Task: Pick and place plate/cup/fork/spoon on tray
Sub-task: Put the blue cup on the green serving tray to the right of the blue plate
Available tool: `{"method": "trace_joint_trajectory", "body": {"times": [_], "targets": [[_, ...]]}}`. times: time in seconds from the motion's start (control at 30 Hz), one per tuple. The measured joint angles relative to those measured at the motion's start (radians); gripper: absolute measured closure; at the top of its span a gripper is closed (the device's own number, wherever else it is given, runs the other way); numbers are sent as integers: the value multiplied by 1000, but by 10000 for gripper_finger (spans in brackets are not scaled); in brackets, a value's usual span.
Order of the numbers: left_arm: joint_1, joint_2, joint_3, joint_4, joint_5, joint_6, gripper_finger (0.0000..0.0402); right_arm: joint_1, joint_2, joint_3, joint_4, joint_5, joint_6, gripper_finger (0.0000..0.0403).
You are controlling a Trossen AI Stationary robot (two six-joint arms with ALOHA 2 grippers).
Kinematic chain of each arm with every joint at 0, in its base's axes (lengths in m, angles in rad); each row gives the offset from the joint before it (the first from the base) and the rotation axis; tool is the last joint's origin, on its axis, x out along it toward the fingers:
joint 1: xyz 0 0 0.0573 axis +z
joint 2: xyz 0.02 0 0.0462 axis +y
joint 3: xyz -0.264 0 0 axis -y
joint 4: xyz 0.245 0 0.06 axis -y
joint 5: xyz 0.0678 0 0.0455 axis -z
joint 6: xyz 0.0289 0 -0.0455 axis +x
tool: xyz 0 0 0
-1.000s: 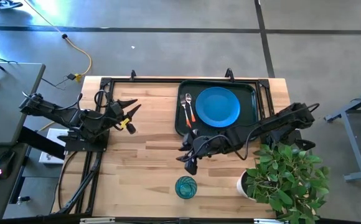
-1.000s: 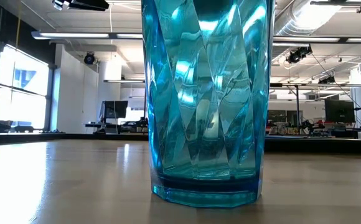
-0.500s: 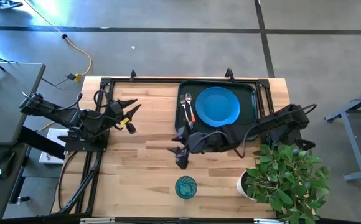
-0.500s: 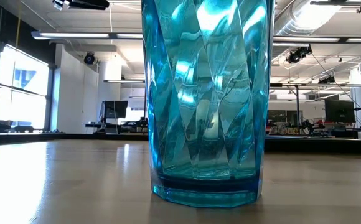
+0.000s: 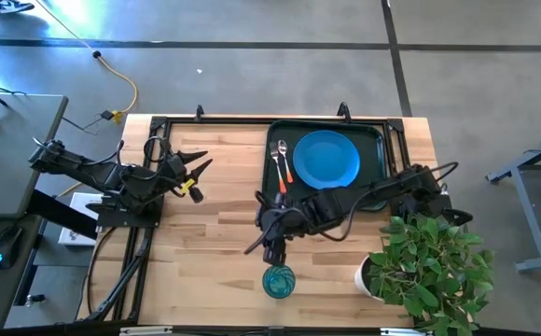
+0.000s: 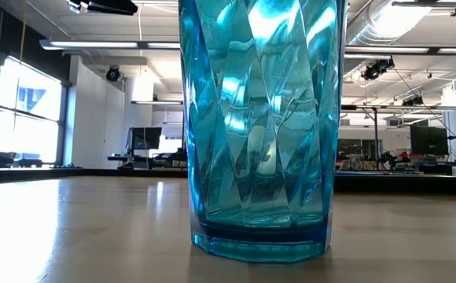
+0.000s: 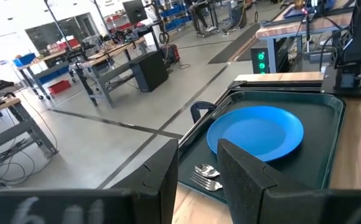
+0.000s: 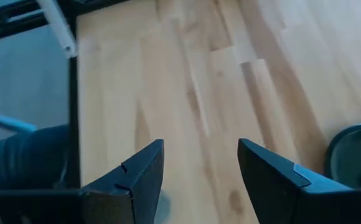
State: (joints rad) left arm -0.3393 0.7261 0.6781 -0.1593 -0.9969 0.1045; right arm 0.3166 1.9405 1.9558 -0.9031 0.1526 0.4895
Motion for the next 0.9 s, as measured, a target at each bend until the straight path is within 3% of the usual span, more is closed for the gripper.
{"method": "trace_joint_trajectory", "body": {"times": [0.13,0.4,0.67,0.9], "targets": [[0,0,0,1,-1,1,298,30,5,2,-29,-33,4,206],[0,0,0,0,-1,3,298,86,4,-7,-89,14,44,206],[0,0,0,-2,-1,4,298,108,27,-8,-113,139,21,206],[0,0,0,-4,-1,4,298,89,93,-9,-111,37,-8,206]]}}
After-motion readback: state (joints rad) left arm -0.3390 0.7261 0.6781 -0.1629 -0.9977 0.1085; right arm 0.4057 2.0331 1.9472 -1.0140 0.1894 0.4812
